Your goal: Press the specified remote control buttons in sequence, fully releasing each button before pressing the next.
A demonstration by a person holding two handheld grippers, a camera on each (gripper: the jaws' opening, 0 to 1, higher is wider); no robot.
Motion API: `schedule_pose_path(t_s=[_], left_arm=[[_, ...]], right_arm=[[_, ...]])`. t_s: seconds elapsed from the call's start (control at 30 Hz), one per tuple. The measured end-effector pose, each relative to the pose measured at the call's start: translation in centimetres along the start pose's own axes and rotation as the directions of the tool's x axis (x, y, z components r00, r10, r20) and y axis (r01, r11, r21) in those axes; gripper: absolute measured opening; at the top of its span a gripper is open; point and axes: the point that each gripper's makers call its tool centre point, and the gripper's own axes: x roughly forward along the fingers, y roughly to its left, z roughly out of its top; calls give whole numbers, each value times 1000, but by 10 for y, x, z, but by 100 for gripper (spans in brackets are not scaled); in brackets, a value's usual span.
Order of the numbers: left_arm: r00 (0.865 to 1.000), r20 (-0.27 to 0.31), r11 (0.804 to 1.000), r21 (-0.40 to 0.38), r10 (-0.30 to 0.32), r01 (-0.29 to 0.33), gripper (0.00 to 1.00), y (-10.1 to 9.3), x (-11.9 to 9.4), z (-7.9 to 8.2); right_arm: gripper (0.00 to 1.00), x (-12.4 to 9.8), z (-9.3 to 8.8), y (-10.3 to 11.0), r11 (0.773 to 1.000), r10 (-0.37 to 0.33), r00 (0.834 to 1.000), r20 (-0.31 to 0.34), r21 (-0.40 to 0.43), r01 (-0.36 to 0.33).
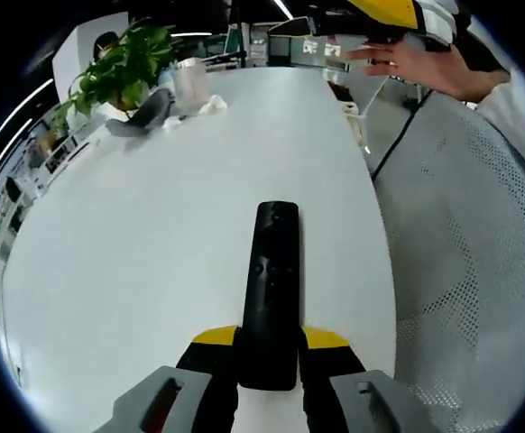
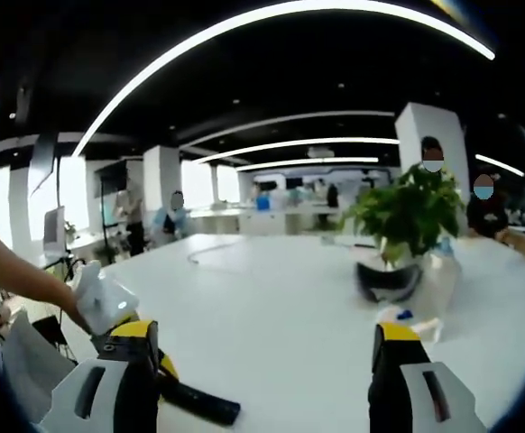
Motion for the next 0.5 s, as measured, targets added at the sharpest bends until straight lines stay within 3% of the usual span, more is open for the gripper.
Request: schedule_pose_path(t_s=[0.4,0.5], left_arm=[[999,-29,998,55,-33,35,24,14,2,3],[999,-33,997,69,-42,45,24,19,3,3]], right_arm=[[96,2,-6,2,1000,14,999,-37,1,-14],[94,0,-3,2,1000,9,1000,-21,-8,-9]])
